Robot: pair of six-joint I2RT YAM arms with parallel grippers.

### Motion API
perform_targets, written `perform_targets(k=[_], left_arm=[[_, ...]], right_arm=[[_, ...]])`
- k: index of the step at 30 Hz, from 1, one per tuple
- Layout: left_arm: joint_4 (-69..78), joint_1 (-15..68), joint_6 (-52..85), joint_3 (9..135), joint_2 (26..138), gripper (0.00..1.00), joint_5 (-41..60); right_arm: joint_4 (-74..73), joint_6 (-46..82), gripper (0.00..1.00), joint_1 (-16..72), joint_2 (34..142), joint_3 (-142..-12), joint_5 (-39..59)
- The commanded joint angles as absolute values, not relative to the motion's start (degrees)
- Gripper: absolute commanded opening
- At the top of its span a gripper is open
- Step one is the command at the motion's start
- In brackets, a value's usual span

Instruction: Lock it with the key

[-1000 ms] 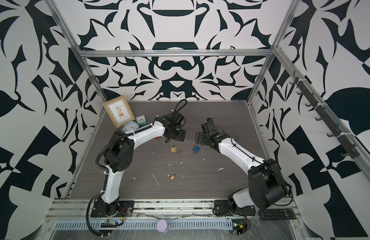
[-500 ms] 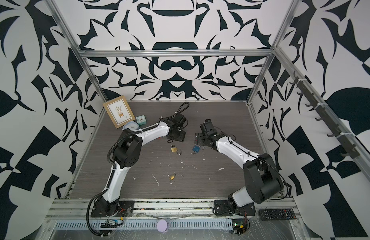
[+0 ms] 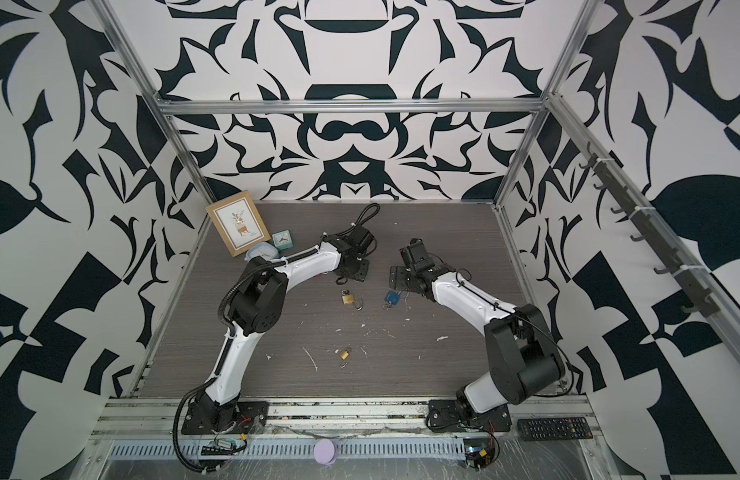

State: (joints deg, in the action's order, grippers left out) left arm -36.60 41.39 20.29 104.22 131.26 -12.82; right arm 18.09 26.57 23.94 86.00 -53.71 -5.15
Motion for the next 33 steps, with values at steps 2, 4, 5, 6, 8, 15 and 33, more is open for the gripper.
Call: perform_targets(k=[2, 4, 5, 6, 8, 15, 33], left_arm=[[-40.13, 41.4, 18.59, 105.94, 133.84, 0.5, -15.58], [-40.47, 41.57, 18.29, 106.56, 134.22, 0.49, -15.9], [-40.65, 41.66, 18.26, 106.7, 134.38, 0.49, -15.91], [-40.65, 41.73, 18.3, 106.9, 134.55, 0.49, -15.76], [-40.69, 41.83, 18.2, 107.14, 134.77, 0.47, -15.64], [-41.09, 42.03, 18.45, 108.12, 135.67, 0.41, -14.96], [-26.13, 42.01, 8.56, 91.15, 116.99, 0.0, -8.8]], right_arm=[[17.31, 25.87, 0.88, 23.55, 85.54, -55.42, -5.27], [17.31, 25.85, 0.88, 23.55, 85.43, -55.37, -5.43], [17.34, 25.76, 0.88, 23.48, 85.35, -55.37, -5.45], [17.34, 25.75, 0.88, 23.45, 85.35, -55.29, -5.45], [17.31, 25.75, 0.88, 23.38, 85.26, -55.15, -5.49], [17.31, 25.75, 0.88, 23.3, 84.64, -54.93, -5.76], [20.28, 26.74, 0.88, 19.34, 77.43, -58.52, -0.71]])
